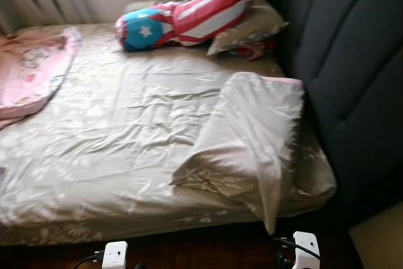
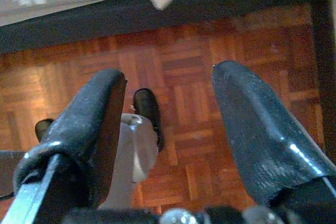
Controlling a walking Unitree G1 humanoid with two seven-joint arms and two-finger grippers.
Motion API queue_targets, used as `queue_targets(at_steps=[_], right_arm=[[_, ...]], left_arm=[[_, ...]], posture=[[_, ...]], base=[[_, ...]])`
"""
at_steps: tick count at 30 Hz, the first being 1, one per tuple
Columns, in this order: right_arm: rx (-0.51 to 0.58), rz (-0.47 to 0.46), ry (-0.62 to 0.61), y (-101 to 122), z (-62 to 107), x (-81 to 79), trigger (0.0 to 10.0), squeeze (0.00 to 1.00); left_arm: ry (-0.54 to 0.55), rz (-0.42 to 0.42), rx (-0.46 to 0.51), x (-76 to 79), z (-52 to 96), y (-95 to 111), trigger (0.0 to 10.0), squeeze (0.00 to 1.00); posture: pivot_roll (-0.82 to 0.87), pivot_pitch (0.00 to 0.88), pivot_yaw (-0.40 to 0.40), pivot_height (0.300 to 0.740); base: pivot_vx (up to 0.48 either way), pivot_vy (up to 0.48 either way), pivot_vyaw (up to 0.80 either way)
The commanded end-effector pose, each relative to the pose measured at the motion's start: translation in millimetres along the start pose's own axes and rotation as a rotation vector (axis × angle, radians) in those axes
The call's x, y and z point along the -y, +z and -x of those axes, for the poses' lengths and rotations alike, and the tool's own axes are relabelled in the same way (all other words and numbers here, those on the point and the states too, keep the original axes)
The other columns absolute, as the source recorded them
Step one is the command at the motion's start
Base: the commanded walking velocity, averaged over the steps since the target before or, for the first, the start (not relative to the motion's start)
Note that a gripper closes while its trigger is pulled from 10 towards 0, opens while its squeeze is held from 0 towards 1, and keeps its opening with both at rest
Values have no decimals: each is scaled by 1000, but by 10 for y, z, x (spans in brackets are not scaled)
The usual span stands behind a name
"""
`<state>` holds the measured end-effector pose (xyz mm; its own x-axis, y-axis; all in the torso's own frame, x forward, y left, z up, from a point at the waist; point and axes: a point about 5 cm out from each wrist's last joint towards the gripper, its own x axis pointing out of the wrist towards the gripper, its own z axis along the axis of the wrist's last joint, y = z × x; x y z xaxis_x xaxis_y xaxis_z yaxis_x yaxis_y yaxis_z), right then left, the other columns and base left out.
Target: Clean up the room
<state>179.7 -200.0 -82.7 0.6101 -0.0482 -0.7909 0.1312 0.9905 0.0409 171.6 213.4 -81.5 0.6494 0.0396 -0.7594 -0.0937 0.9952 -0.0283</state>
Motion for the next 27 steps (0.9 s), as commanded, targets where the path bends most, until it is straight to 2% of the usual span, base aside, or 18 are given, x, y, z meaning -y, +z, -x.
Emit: queue_targets(at_steps=[1, 10, 27], right_arm=[[-23, 5, 3, -57, 9, -7, 10000, 0], [-22, 3, 5, -55, 9, -8, 10000, 0], [-1, -8, 15, -32, 8, -12, 10000, 0]], left_arm=[[8, 0, -22, -31, 18, -55, 10000, 0], [9, 6, -20, -30, 18, -54, 10000, 0], [22, 6, -18, -31, 15, -48, 10000, 0]], posture=[[-121, 83, 38, 740], [-119, 83, 38, 740], [-121, 79, 37, 740]], base=[[0, 0, -781], [0, 0, -776], [0, 0, 0]])
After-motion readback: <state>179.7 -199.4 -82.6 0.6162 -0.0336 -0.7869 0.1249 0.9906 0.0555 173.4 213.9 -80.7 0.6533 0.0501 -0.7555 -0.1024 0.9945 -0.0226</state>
